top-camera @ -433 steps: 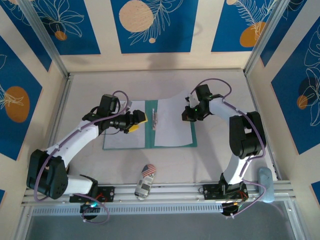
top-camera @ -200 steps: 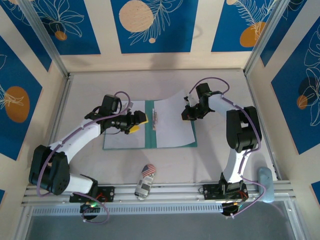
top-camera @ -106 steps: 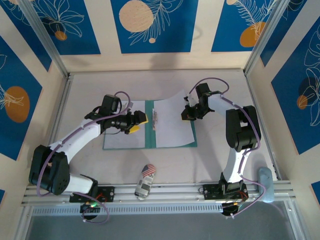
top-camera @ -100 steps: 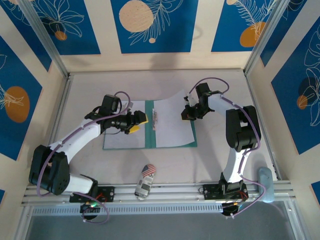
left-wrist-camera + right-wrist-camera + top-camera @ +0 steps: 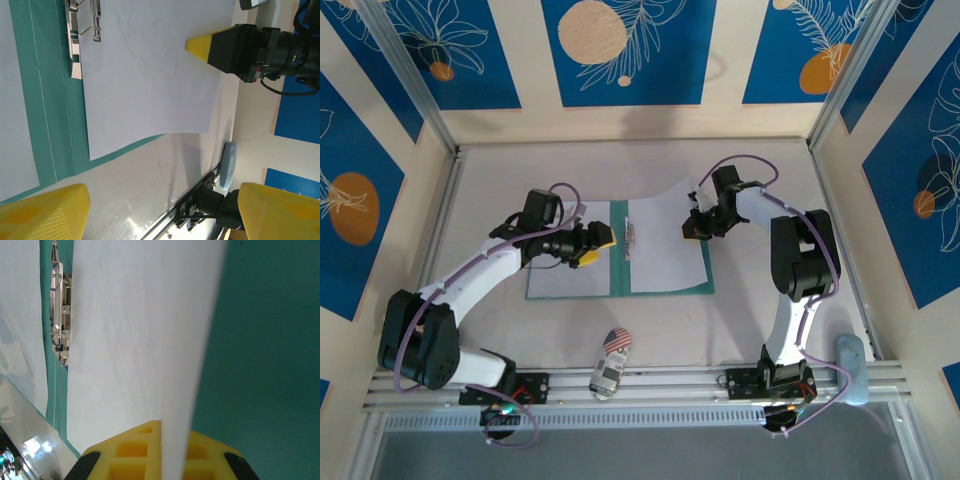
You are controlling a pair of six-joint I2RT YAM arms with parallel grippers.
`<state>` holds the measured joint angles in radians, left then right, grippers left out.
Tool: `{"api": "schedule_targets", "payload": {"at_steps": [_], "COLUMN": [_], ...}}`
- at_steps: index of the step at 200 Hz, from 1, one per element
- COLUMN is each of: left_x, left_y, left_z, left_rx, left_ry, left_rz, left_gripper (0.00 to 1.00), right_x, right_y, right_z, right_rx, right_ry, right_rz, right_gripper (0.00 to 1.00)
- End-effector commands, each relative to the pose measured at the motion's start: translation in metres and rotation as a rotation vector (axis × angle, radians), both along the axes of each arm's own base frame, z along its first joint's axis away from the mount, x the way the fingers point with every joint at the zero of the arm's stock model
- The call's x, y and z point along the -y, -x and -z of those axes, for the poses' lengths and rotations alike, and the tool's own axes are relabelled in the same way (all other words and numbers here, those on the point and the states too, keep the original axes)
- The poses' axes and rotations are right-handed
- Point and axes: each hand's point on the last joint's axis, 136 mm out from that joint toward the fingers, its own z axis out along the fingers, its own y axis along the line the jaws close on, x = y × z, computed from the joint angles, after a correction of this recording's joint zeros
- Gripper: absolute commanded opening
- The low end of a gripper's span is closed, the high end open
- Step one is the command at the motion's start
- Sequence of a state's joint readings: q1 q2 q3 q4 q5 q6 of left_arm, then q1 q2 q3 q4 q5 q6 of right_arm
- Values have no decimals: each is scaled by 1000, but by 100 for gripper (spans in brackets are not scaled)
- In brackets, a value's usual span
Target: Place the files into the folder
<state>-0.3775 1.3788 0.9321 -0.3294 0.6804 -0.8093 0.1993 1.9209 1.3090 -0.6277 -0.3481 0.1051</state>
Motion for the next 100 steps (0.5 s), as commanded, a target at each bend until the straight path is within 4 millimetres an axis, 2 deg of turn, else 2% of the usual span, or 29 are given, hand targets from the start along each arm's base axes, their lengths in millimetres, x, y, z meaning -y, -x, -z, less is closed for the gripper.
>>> {"api": "schedule_targets", "payload": {"at_steps": [1,100], "left_x": [0,0], "left_y": [-3,-3], "left_z": [-1,0], "left_rx": [11,5], "left_ry": [13,13], "left_rz": [9,7], "left_gripper": [78,78], "right_x": [-4,1], "right_y": [-1,1], "right_z": [-6,-5], "right_rx": [21,14], "right_ry": [-32,-38], "right_rz": [-31,-17], "right_gripper": [0,0]}}
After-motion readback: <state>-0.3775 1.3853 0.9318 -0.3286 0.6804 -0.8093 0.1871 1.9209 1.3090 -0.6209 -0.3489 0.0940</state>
